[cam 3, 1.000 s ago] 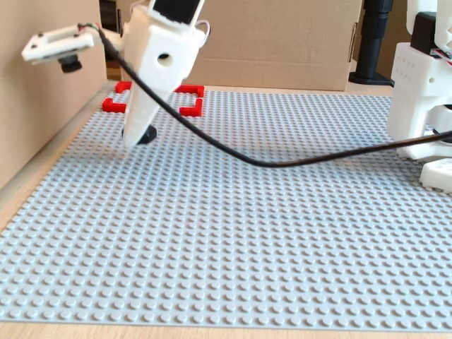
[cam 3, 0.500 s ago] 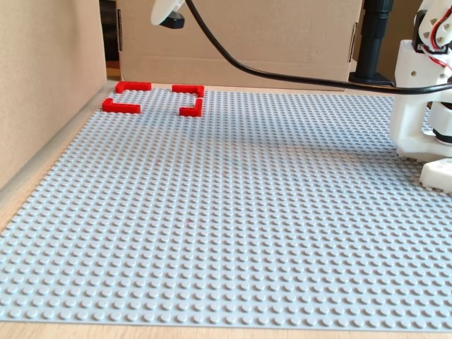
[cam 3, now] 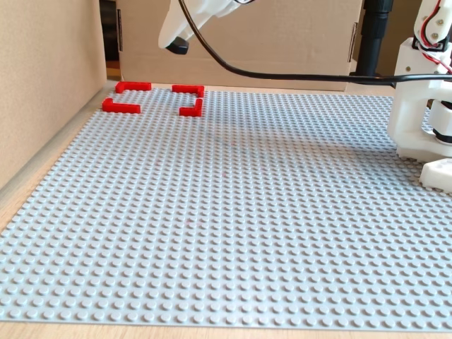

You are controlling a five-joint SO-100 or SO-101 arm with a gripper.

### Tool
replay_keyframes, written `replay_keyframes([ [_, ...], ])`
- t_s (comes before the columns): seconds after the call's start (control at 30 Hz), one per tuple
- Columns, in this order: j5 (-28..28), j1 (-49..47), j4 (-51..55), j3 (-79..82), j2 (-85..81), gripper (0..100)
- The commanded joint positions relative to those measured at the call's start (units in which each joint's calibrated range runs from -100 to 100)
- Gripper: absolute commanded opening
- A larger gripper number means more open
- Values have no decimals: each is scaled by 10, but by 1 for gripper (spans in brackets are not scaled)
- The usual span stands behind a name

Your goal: Grab the Lego and store it in red box

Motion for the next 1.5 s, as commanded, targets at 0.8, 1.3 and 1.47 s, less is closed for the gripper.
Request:
replay_keyframes([
  [0.8, 0, -28, 249, -73, -271, 0],
  [1.3, -1, -194, 574, -66, -838, 4],
  [1.47, -1, -193, 650, -67, -939, 4],
])
